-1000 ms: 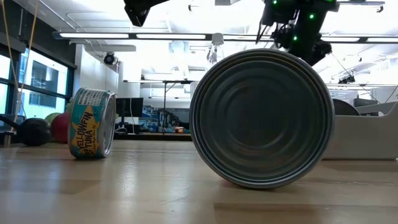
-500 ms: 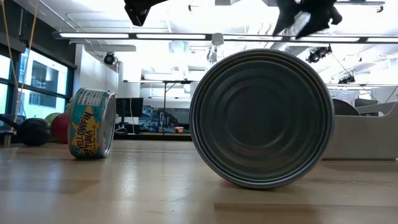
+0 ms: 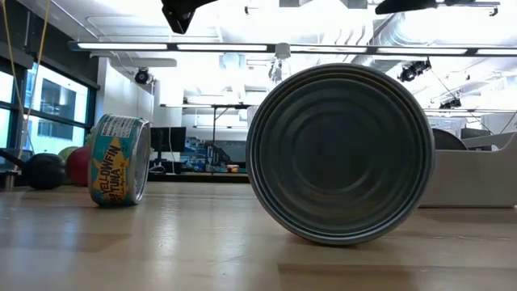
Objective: Pick & Place Food Item
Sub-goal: Put the plum into the right transparent bin
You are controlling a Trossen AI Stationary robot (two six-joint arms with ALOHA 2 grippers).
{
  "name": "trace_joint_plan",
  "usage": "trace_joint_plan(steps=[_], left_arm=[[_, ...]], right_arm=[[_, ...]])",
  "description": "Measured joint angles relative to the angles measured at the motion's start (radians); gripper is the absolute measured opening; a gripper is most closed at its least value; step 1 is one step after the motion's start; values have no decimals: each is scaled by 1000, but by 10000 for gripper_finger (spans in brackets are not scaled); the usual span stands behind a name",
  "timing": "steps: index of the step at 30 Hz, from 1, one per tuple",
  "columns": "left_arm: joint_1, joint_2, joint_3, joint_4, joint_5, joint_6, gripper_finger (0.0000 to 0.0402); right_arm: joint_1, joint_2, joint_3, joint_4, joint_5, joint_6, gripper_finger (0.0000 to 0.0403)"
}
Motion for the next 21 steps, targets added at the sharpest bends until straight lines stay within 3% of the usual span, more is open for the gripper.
trace_joint_plan(steps=[3, 10, 17, 21], left_arm=[[0, 0, 0, 1, 0, 0, 250], [0, -1, 0, 56, 0, -1, 250], [1, -1, 0, 65, -20, 3, 250], [9, -60, 10, -105, -36, 44, 250]], right_arm=[[55, 84, 0, 24, 46, 41, 385], [139, 214, 0, 23, 35, 53, 385], [149, 275, 0, 48, 35, 54, 385], [149, 285, 0, 46, 26, 53, 385]])
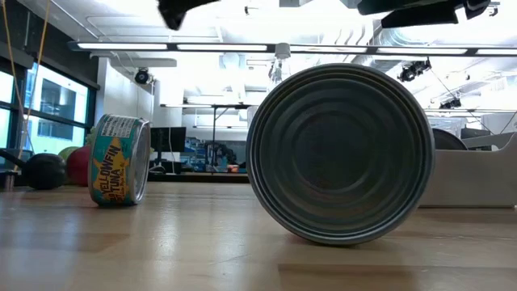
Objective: Pick & Place Food Item
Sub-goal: Put the plum into the right transparent bin
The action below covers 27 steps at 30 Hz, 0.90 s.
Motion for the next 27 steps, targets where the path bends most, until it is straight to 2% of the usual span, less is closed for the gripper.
trace_joint_plan(steps=[6, 11, 16, 19, 22, 24, 27], left_arm=[[8, -156, 112, -667, -36, -241, 250], [37, -229, 139, -1114, -38, -378, 250], [101, -227, 138, -1515, -25, -796, 250], [135, -212, 138, -1647, -23, -967, 250], [183, -194, 138, -1683, -12, -1064, 250], [227, -178, 137, -1681, 43, -1064, 250], [289, -150, 137, -1678, 133, -923, 250]], right_arm=[[0, 0, 0, -3, -17, -3, 385], [-23, 0, 0, -10, -18, -8, 385], [-50, 0, 0, -13, -54, -6, 385], [-62, -1, 0, -13, -77, -5, 385], [-72, 0, 0, -11, -77, -5, 385], [-78, -1, 0, -11, -81, 0, 385], [-81, -1, 0, -10, -108, 3, 385]])
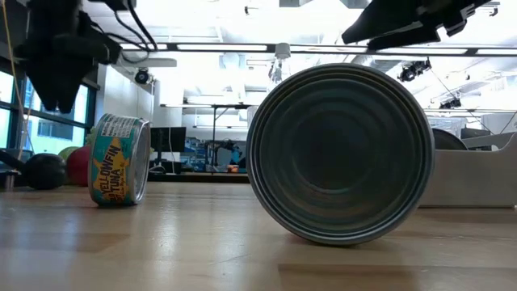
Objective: Pick & Place Food Item
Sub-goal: Put the plum into the right transparent bin
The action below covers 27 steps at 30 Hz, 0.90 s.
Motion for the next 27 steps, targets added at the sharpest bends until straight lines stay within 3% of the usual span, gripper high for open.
trace_joint_plan(steps=[8, 17, 27], left_arm=[[141, 58, -8, 1, 3, 161, 250], [299, 68, -107, 34, 58, 281, 250], [331, 68, -181, 169, 133, 405, 250]], right_arm=[[2, 0, 0, 0, -45, 24, 385], [3, 0, 0, 0, -74, 25, 385], [3, -1, 0, 0, -66, 15, 385]])
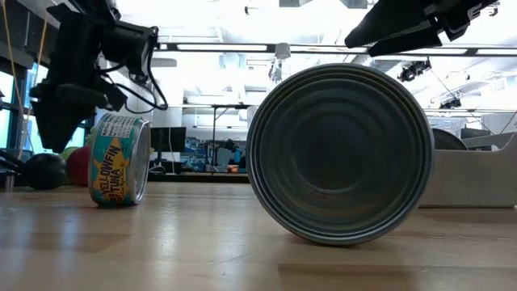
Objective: Pick & Place Food Item
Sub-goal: Put the plum into the right transparent bin
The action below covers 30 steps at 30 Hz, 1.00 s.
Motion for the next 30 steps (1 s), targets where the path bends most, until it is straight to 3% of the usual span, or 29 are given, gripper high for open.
trace_joint_plan(steps=[19, 30], left_arm=[[0, 0, -97, 156, -34, 3, 250], [-3, 97, -155, 226, -34, -39, 250]], right_arm=[[-2, 0, 0, 0, 1, -1, 385], [-2, 0, 0, 5, -2, -1, 385]])
